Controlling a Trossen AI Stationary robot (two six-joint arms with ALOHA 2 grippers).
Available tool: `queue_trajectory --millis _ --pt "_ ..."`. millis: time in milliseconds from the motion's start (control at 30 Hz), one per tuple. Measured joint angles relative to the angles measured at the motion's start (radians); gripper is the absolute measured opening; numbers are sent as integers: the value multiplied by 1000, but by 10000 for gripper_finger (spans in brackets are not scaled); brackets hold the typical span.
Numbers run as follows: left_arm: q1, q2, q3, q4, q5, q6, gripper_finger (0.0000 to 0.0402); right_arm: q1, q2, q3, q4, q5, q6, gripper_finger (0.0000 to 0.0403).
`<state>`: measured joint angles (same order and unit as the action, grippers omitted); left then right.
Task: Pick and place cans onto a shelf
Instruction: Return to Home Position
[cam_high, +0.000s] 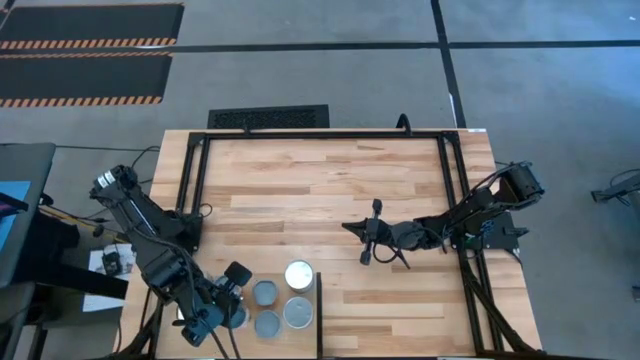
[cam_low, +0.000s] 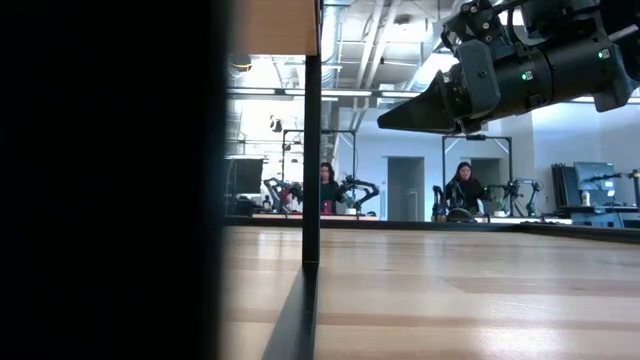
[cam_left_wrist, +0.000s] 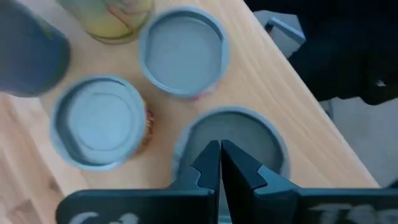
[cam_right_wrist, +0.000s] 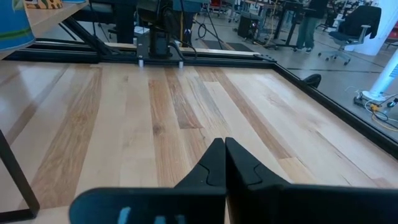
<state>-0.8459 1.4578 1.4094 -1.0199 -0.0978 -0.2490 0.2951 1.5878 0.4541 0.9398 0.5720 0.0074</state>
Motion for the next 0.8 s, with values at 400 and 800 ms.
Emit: queue_trajectory --millis 400,800 --pt "0 0 0 -48 104 -88 0 0 0 0 0 0 0 8" --pt "23 0 0 -13 85 -34 0 0 0 0 0 0 0 8"
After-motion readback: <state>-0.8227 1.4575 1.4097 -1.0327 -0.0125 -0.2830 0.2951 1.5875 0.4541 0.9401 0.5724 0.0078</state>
